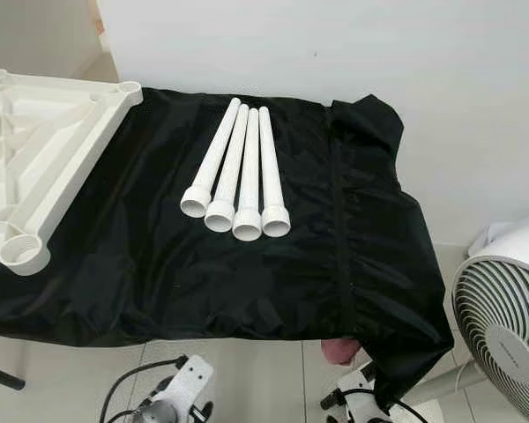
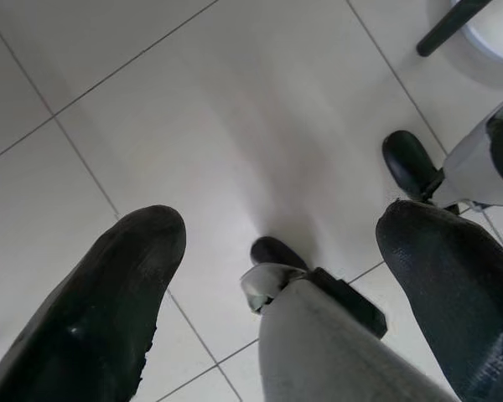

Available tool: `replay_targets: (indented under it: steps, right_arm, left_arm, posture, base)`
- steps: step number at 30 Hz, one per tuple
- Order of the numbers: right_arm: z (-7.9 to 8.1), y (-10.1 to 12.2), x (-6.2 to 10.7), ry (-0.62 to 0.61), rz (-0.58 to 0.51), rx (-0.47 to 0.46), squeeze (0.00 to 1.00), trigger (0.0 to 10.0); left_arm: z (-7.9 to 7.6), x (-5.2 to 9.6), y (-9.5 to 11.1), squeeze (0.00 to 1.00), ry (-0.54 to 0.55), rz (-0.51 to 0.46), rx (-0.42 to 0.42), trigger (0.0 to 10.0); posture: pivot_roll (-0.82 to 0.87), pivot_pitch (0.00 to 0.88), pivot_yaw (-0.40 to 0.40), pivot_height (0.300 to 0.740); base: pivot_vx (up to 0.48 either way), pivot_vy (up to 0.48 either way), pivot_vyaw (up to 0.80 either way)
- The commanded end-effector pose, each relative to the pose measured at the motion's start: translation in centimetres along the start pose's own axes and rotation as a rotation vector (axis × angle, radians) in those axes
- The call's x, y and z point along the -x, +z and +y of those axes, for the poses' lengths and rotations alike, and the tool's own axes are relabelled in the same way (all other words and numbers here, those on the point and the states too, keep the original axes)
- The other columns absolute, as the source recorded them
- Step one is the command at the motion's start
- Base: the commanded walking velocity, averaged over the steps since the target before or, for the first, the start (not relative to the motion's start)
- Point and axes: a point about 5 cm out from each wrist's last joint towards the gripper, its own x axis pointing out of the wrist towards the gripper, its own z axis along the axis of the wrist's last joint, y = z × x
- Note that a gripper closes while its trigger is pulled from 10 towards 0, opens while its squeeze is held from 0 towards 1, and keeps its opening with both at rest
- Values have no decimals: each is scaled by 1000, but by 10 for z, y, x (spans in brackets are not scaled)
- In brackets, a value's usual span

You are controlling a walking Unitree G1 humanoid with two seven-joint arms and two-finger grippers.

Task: Building children table

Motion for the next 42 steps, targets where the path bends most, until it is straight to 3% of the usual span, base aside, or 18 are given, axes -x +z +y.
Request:
replay_targets:
  steps: [1, 8, 12, 18, 33, 42]
  right_arm:
    - [1, -6, 2, 1, 10, -15, 0, 10000]
    - [1, -10, 3, 6, 20, -39, 0, 10000]
    - [1, -15, 5, 2, 35, -49, 0, 10000]
    - [4, -17, 5, -3, 41, -46, 0, 10000]
    - [6, -14, 4, -16, 43, -37, 0, 10000]
    - [12, -16, 3, -15, 53, -36, 0, 10000]
  left_arm:
    - [-1, 2, -11, 0, 9, 45, 16, 10000]
    - [-1, 4, -17, 0, 29, 89, 18, 10000]
    - [-1, 4, -23, 0, 48, 126, 72, 10000]
    - [-3, 5, -25, 0, 42, 128, 113, 10000]
    - [-4, 4, -24, 0, 40, 134, 126, 10000]
    - [-5, 6, -30, 0, 41, 157, 129, 10000]
  posture:
    - [-17, 2, -33, 740]
    - [-16, 11, -38, 740]
    - [-18, 19, -39, 740]
    - [-23, 22, -43, 740]
    - [-19, 33, -33, 740]
    - [-19, 41, -25, 740]
  base:
    - [0, 0, 0]
    - [0, 0, 0]
    - [0, 0, 0]
    - [0, 0, 0]
    - [0, 0, 0]
    - [0, 377, 0]
